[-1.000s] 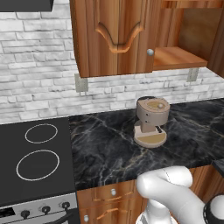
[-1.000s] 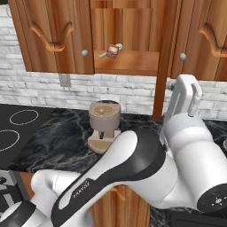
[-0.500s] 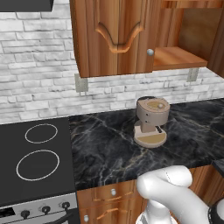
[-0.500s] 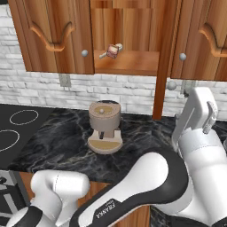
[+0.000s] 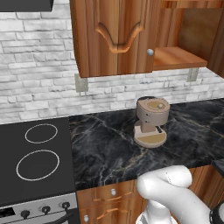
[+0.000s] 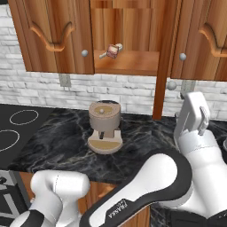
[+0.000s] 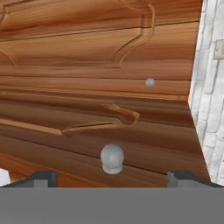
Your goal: Pick up the bar soap and dish brush from the sink, and place them back in the cabinet, and close the cabinet doors.
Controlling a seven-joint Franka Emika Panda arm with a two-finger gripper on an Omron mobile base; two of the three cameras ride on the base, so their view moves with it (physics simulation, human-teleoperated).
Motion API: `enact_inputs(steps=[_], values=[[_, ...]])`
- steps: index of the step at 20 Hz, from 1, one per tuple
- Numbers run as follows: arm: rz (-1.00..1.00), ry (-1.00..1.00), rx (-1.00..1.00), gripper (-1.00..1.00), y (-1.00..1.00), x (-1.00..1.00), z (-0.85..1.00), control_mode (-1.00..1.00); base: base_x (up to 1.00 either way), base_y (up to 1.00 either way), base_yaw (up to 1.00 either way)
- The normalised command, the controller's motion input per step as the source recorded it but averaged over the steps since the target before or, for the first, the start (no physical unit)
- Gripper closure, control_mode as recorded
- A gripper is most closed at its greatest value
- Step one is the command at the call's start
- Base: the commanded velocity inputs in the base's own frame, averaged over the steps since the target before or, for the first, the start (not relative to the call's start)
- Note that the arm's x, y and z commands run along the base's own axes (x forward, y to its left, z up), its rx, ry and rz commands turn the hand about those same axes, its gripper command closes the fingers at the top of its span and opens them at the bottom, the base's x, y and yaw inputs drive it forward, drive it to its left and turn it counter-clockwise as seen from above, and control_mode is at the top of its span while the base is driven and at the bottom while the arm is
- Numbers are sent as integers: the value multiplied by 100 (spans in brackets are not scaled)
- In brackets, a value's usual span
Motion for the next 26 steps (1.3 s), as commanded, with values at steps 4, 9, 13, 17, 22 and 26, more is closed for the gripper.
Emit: enact_inputs(steps=[4, 9, 13, 17, 22, 26], values=[[0, 0, -4, -100, 0, 12, 0, -100, 0, 0, 0], [0, 0, -3, -100, 0, 15, 0, -100, 0, 0, 0], [0, -1, -6, -100, 6, 12, 0, -100, 0, 0, 0], [0, 0, -4, -100, 0, 14, 0, -100, 0, 0, 0], [0, 0, -1, -100, 0, 26, 0, -100, 0, 0, 0], [0, 0, 0, -100, 0, 36, 0, -100, 0, 0, 0]])
